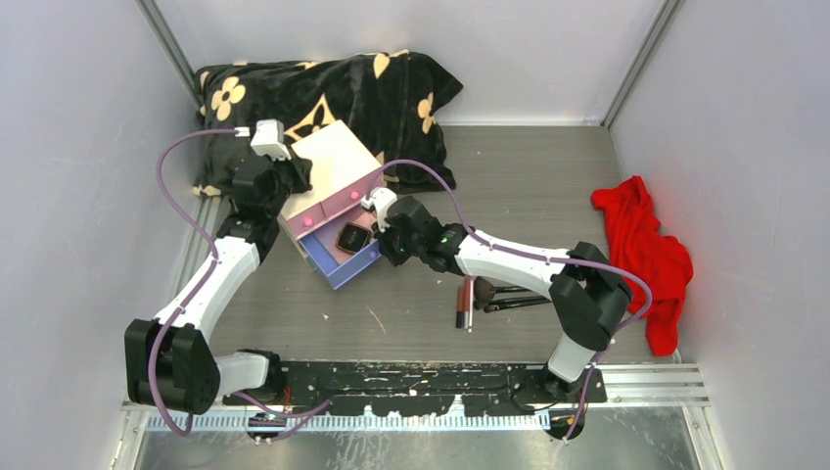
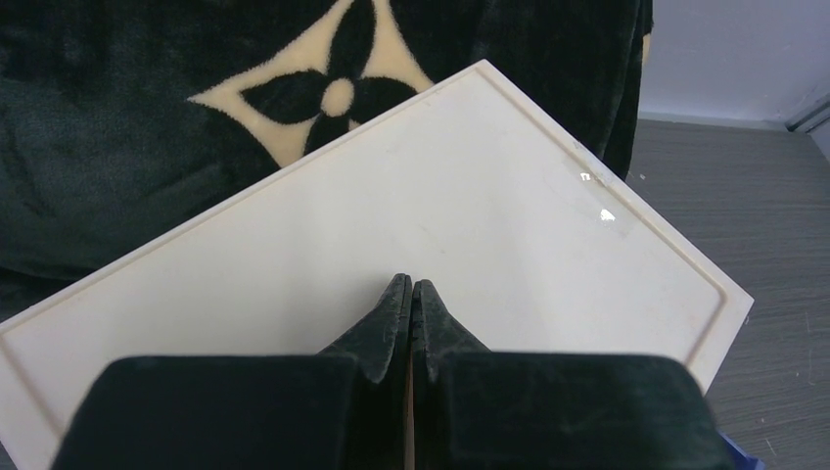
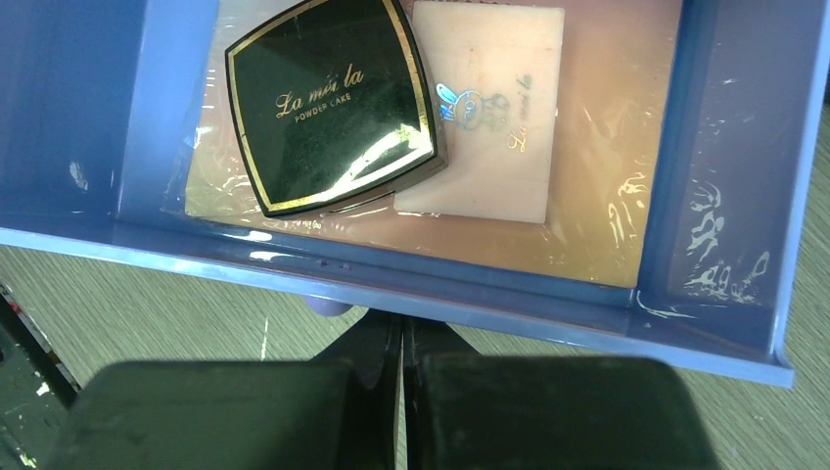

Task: Organize the makeup
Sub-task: Close the drawer in the storage box.

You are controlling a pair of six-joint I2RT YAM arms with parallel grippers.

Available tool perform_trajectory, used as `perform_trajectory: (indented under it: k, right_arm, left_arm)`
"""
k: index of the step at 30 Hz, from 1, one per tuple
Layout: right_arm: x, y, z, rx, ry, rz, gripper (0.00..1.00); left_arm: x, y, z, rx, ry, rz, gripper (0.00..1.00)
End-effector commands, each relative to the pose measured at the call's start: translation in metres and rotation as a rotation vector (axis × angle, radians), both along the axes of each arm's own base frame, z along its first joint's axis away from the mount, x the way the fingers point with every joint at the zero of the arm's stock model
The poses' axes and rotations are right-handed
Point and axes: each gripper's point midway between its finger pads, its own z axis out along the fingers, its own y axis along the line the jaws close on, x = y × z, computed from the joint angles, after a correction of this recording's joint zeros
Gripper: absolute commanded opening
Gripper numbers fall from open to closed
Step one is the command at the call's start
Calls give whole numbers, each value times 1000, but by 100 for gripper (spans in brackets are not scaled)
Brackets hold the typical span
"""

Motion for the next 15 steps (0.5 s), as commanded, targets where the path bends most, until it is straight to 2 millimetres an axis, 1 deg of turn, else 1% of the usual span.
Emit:
perform_trajectory:
  k: [1, 3, 6, 10, 15]
  right_arm:
    - [28, 24, 84, 232, -177, -41, 1]
    - [16, 15, 82, 229, -168, -44, 1]
    - [-6, 13, 79, 222, -151, -10, 1]
    - [-27, 24, 76, 218, -127, 56, 1]
    - [-37, 42, 73, 254, -81, 112, 1]
  left_arm:
    - [-21, 7, -69, 35, 237, 7, 0]
    - [-18, 8, -80, 34, 268, 10, 0]
    - [-17, 8, -88, 29, 287, 14, 0]
    - [-17, 7, -99, 14, 307, 18, 0]
    - [-18, 11, -105, 13, 321, 36, 0]
